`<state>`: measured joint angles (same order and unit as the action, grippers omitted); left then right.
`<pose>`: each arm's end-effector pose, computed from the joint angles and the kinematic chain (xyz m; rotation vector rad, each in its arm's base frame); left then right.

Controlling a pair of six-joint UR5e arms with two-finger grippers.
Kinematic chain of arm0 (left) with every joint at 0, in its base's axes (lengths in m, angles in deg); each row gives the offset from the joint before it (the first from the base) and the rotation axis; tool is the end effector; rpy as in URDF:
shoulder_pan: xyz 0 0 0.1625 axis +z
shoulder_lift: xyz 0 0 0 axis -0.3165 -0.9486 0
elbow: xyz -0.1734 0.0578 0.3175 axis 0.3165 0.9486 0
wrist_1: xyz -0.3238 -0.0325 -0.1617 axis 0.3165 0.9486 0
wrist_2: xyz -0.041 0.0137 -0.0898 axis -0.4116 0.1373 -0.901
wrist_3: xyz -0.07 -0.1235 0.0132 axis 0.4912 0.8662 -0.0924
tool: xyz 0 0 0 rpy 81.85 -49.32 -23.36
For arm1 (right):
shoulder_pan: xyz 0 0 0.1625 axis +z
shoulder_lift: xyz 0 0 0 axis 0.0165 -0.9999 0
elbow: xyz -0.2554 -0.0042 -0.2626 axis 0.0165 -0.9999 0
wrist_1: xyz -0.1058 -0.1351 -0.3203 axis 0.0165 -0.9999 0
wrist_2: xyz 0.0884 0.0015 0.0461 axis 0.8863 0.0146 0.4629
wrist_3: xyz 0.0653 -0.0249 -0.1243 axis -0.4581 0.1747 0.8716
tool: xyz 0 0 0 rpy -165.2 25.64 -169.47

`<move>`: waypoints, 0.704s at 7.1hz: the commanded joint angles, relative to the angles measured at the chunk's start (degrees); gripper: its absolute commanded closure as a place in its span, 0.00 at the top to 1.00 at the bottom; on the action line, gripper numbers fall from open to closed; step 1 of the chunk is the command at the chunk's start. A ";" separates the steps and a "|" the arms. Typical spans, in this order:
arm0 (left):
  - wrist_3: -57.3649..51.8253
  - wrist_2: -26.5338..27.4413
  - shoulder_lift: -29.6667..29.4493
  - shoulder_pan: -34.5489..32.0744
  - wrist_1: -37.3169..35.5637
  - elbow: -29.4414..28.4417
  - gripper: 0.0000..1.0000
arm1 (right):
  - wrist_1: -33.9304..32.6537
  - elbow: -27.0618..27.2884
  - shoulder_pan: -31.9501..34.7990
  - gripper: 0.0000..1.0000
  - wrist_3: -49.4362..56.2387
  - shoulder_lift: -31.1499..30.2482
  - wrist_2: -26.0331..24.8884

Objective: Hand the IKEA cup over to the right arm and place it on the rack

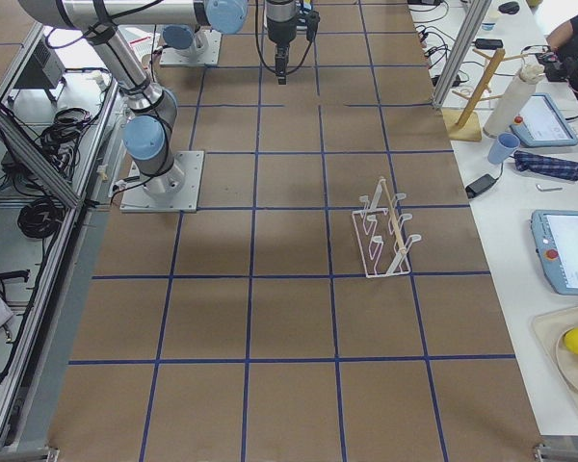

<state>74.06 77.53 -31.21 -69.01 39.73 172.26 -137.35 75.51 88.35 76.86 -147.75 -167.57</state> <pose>-0.1139 -0.4527 0.4182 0.0490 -3.1385 0.0298 0.1336 -0.3684 0.3872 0.1362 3.1035 -0.0529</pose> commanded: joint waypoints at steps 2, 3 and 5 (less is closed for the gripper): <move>-11.49 0.09 1.72 6.98 5.28 2.77 1.00 | -0.09 -0.01 0.00 1.00 0.05 0.18 -0.26; -19.22 0.00 1.90 13.91 5.39 4.78 1.00 | -0.09 -0.01 0.00 1.00 0.22 0.18 -0.26; -37.91 -0.26 0.77 25.96 -2.79 13.63 1.00 | -1.05 -0.18 0.00 1.00 -0.39 0.09 0.43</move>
<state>47.73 77.33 -29.75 -50.34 42.52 180.77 -137.75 75.45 88.35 76.69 -147.59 -167.62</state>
